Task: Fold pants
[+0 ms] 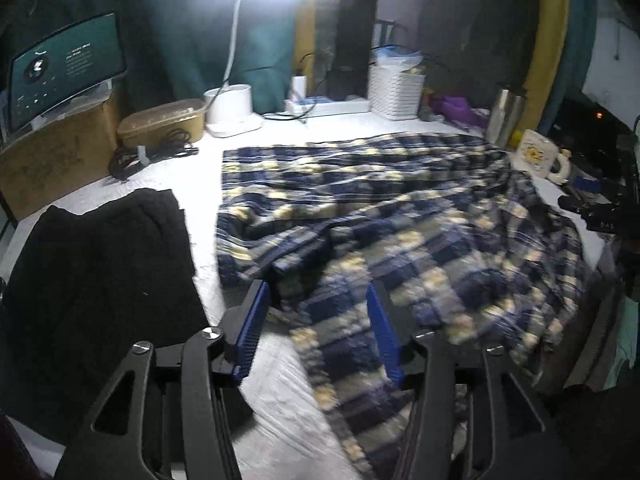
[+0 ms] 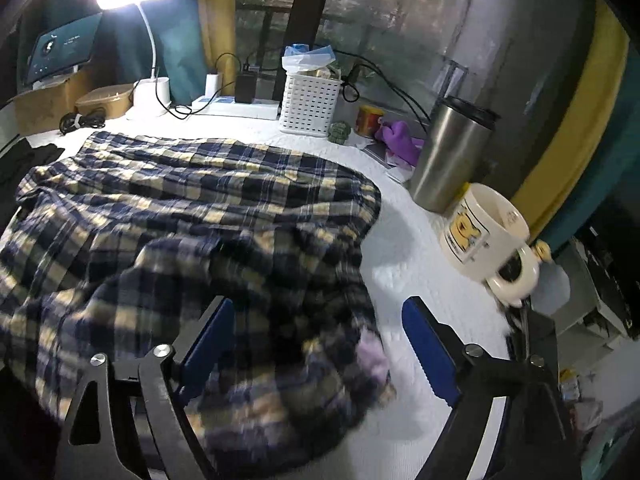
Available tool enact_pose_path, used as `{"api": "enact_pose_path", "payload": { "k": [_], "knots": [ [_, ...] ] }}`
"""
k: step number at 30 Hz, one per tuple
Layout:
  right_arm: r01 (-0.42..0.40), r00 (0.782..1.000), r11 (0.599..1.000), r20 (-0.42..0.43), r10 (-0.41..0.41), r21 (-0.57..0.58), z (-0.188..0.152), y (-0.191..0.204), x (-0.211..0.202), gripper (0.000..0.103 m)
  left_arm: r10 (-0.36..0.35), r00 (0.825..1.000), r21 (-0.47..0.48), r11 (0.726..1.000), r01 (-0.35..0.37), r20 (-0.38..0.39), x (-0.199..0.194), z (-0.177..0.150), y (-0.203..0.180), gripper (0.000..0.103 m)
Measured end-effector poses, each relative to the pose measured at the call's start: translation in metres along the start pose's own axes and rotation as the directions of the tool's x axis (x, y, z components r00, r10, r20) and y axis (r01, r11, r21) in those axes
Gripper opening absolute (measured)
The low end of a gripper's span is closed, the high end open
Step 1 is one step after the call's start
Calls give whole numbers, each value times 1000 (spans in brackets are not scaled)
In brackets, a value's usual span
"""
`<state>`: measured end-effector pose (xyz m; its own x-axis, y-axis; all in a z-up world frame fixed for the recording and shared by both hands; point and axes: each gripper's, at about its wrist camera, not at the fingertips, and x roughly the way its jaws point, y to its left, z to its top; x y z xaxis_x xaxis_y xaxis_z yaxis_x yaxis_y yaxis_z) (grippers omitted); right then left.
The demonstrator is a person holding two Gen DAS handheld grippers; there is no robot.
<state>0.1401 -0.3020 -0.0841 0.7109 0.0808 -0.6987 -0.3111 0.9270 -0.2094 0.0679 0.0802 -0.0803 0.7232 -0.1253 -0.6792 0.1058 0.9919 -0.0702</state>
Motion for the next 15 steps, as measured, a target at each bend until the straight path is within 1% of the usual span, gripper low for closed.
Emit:
{"api": "enact_pose_path", "payload": {
  "k": [4, 11, 12, 13, 15],
  "knots": [
    [11, 1000, 1000, 7, -11, 18, -23, 1, -20, 88, -36, 999, 50, 998, 36, 4, -9, -12, -19, 55],
    [37, 999, 999, 0, -37, 30, -60, 6, -42, 88, -76, 997, 33, 997, 77, -5, -18, -33, -36, 56],
    [31, 1000, 999, -3, -31, 33, -66, 10, -45, 88, -79, 997, 33, 996, 79, -7, -19, -36, -39, 56],
    [24, 1000, 999, -5, -24, 29, -69, 13, -46, 89, -83, 997, 35, 996, 83, -10, -20, -39, -42, 56],
    [7, 1000, 1000, 5, -7, -20, -76, 29, -52, 95, -92, 996, 39, 995, 93, -21, -21, -44, -46, 56]
  ]
}}
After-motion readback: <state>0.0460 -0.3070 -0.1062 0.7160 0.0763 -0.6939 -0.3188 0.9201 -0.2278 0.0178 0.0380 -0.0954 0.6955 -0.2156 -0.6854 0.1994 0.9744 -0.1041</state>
